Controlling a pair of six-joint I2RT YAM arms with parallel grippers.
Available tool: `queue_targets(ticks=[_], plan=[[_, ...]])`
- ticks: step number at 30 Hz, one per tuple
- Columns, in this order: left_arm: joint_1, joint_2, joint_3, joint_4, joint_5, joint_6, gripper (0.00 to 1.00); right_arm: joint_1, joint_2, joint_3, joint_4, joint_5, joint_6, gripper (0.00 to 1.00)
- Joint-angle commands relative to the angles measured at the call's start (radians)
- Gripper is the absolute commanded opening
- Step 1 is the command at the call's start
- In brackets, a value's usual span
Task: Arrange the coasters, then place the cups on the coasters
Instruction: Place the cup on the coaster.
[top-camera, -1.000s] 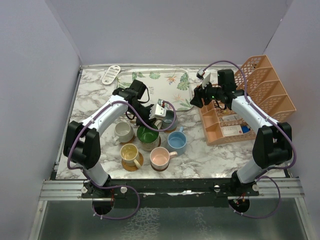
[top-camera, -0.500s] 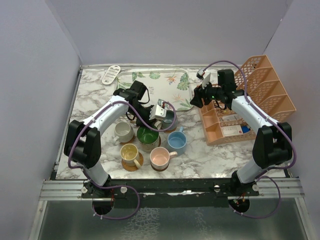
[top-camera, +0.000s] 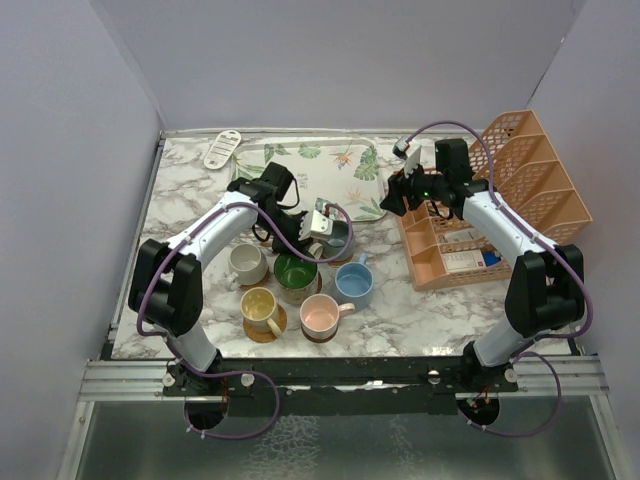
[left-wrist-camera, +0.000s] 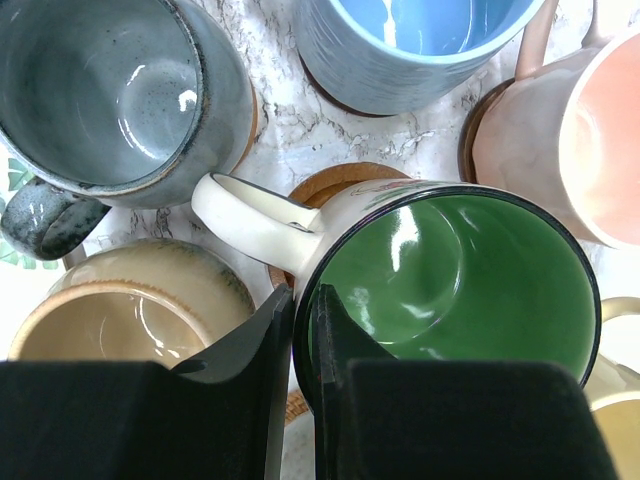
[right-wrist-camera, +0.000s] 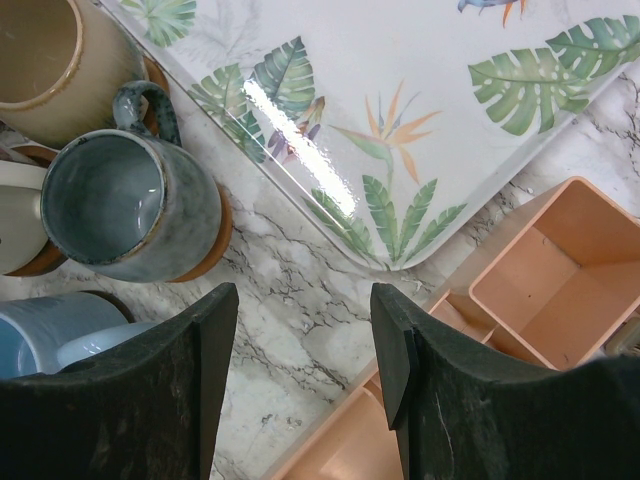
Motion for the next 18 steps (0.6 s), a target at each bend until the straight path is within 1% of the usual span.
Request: queue_targets(ticks=[1, 6, 11, 18], plan=[[-0.006, -0.027, 0.023, 0.007, 0.055, -0.025, 0.15, -0.007, 0.006, 0.011, -0.019, -0.031, -0.019, 0.57], [-0.006, -0.044, 0.023, 0.008, 0.050, -0.037, 0.22, -0.007, 0.006, 0.011, -0.019, -0.034, -0.019, 0.57], [-0.006, -0.071, 0.042, 0.008, 0.038, -0.056, 0.33, -0.007, 0.002, 0.012, -0.019, -0.033, -0.017, 0.57], [-0.006, -0.140, 0.056, 0.029, 0.015, -0.098, 0.45, -0.007, -0.007, 0.017, -0.021, -0.026, -0.016, 0.57]])
